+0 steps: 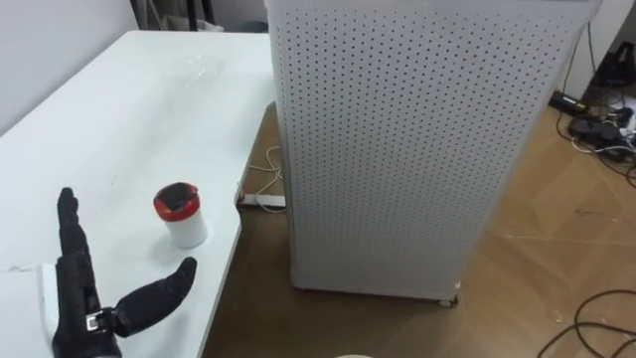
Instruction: Pick garbage
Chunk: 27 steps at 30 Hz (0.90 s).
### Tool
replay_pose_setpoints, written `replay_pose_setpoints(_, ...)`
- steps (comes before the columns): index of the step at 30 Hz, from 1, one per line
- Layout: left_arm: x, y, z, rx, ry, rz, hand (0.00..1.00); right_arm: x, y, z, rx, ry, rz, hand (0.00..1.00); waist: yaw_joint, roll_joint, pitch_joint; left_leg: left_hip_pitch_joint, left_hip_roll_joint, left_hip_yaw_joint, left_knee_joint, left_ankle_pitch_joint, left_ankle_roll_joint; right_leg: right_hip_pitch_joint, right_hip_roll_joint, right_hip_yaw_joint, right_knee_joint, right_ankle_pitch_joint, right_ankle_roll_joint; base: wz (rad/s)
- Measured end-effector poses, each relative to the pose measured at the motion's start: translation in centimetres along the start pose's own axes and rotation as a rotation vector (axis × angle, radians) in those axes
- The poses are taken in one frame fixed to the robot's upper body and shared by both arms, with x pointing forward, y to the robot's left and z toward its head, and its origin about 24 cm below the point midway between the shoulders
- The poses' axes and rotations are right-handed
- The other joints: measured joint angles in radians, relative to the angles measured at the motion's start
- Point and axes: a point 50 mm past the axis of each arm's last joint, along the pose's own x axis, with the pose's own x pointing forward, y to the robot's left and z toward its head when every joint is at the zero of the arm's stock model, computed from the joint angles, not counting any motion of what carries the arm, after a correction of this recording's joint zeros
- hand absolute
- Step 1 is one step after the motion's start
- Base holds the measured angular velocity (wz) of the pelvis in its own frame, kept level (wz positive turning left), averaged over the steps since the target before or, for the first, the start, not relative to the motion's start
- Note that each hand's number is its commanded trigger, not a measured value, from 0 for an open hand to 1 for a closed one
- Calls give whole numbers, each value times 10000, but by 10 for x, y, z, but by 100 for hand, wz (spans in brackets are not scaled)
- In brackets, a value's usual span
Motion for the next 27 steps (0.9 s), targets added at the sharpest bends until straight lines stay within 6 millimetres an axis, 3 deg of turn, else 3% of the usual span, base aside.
replay_pose_setpoints(4, 1, 2, 0, 35, -31, 82, 0, 0, 0, 0, -39, 23, 119, 100, 142, -3, -3, -29, -94, -39, -10, 2, 4, 469, 101, -58, -1051, 45, 53, -3)
replay_pose_setpoints(9, 1, 1, 1, 2, -61, 39, 0, 0, 1, 0, -26, 15, 370, 100, 202, -23, -30, -89, -91, -66, -56, 86, -29, 650, 147, -470, -1520, 131, 60, 0)
replay_pose_setpoints(15, 1, 0, 3, -55, -130, -13, 0, 0, 2, 0, -8, 26, 521, 100, 223, -172, -163, -31, -106, -172, -306, 284, -45, 739, 173, -812, -1723, 300, 57, 6)
replay_pose_setpoints(27, -10, -4, -3, 79, 227, -794, 0, 1, 5, 2, -185, 3, 733, 100, 206, -190, -125, 186, -109, -378, -382, 389, -101, 1143, 388, -914, -2069, 532, -23, 3)
